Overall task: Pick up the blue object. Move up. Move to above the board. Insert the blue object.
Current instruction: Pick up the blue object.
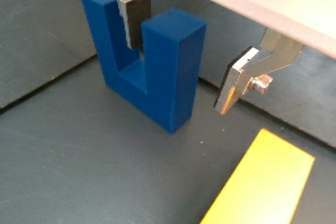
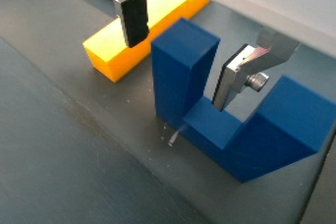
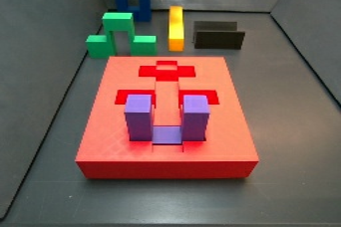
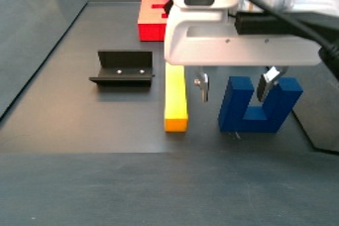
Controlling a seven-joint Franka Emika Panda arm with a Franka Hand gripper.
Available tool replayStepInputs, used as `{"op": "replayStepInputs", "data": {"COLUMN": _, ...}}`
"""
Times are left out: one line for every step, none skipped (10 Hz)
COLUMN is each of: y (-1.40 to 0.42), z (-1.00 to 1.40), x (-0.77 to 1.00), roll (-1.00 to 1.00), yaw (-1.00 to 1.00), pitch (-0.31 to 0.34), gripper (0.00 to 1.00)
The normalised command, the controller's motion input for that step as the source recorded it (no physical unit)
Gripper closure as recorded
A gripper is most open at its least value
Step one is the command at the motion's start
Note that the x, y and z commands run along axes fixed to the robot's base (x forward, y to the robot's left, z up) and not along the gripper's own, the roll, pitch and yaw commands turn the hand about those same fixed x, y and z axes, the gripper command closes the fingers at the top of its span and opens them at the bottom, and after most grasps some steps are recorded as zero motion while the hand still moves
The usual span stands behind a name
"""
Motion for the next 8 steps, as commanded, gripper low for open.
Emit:
{"op": "replayStepInputs", "data": {"y": 0.00, "z": 0.00, "x": 0.00, "roll": 0.00, "yaw": 0.00, "pitch": 0.000, "gripper": 0.00}}
{"op": "replayStepInputs", "data": {"y": 0.00, "z": 0.00, "x": 0.00, "roll": 0.00, "yaw": 0.00, "pitch": 0.000, "gripper": 1.00}}
{"op": "replayStepInputs", "data": {"y": 0.00, "z": 0.00, "x": 0.00, "roll": 0.00, "yaw": 0.00, "pitch": 0.000, "gripper": 1.00}}
{"op": "replayStepInputs", "data": {"y": 0.00, "z": 0.00, "x": 0.00, "roll": 0.00, "yaw": 0.00, "pitch": 0.000, "gripper": 1.00}}
{"op": "replayStepInputs", "data": {"y": 0.00, "z": 0.00, "x": 0.00, "roll": 0.00, "yaw": 0.00, "pitch": 0.000, "gripper": 1.00}}
{"op": "replayStepInputs", "data": {"y": 0.00, "z": 0.00, "x": 0.00, "roll": 0.00, "yaw": 0.00, "pitch": 0.000, "gripper": 1.00}}
{"op": "replayStepInputs", "data": {"y": 0.00, "z": 0.00, "x": 0.00, "roll": 0.00, "yaw": 0.00, "pitch": 0.000, "gripper": 1.00}}
{"op": "replayStepInputs", "data": {"y": 0.00, "z": 0.00, "x": 0.00, "roll": 0.00, "yaw": 0.00, "pitch": 0.000, "gripper": 1.00}}
